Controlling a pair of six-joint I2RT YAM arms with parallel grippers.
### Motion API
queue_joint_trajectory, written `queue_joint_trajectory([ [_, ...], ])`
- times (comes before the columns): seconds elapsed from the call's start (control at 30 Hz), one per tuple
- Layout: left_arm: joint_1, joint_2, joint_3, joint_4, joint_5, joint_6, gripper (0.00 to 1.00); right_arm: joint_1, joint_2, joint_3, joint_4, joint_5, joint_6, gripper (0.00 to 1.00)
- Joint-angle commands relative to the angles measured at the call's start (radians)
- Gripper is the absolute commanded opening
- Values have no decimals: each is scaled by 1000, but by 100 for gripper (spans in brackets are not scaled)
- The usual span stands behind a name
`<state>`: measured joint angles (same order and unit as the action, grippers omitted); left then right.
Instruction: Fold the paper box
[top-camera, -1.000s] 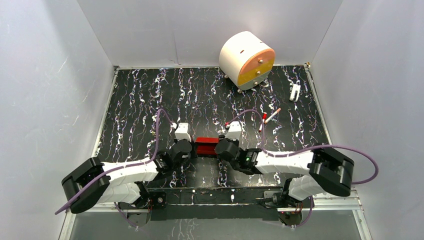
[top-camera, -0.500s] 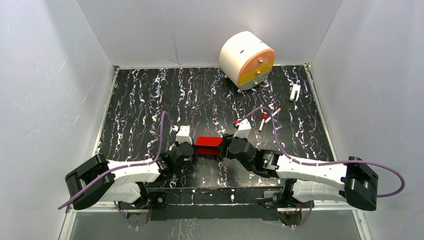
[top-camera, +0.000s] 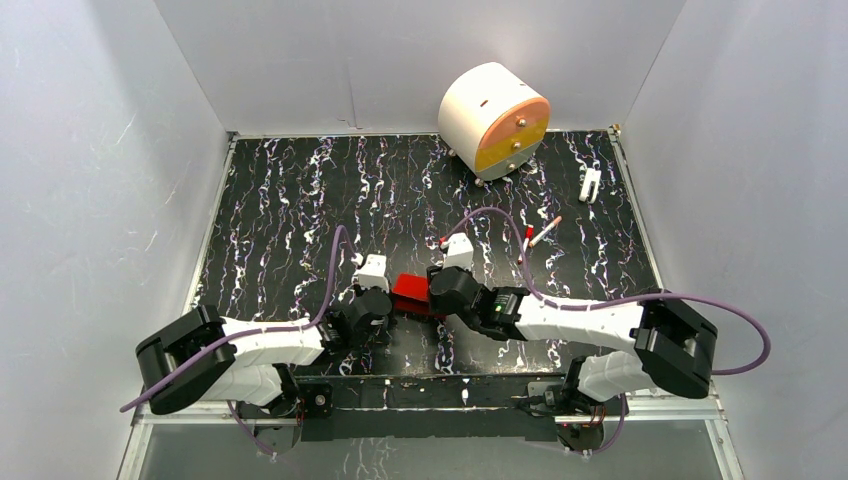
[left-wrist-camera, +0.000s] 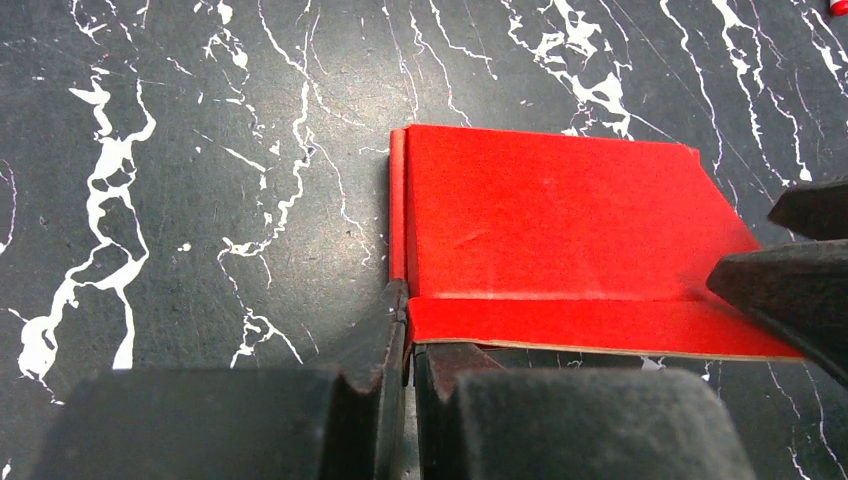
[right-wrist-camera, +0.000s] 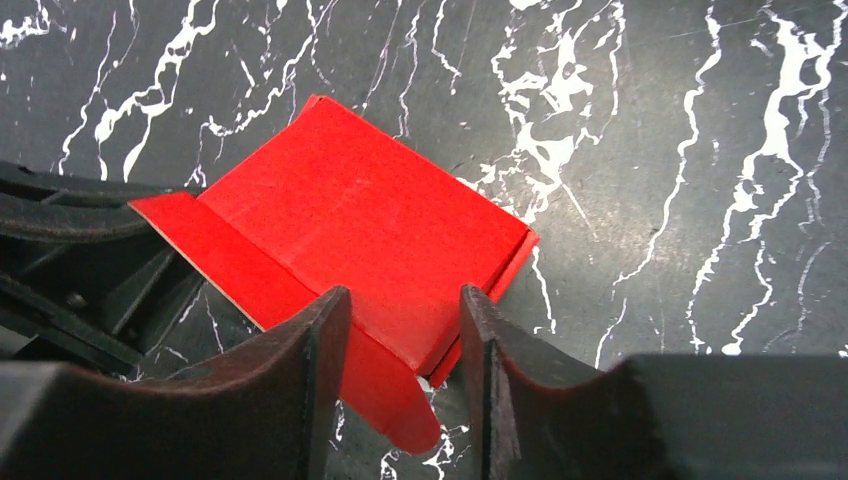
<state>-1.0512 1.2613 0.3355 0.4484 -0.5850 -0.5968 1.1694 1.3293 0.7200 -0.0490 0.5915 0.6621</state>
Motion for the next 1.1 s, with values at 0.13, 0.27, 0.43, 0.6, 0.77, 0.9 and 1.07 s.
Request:
queue_joint_trajectory([
  [0.13,-10,-14,-3,-69,-2,14,20,-2,47,-53,40,-92,-25,46],
  [0.27,-10,-72,2,-126,16,-8,33,-2,68,-72,75,-95,-22,45],
  [0.43,-9,-183,7,-244,39,-87,41,-2,106,-71,74,-100,-28,45],
  [0.6,-8,-321,1,-363,75,-180,56,-3,142,-65,76,-99,-48,45],
  [0.77,21,-367,48,-380,113,-141,71,-28,178,-49,104,-131,-134,44],
  [0.9,194,-287,124,-405,260,-102,72,-61,208,-8,101,-175,-230,43],
  [1.07,424,-141,196,-342,497,-95,71,-103,237,27,93,-237,-310,42],
])
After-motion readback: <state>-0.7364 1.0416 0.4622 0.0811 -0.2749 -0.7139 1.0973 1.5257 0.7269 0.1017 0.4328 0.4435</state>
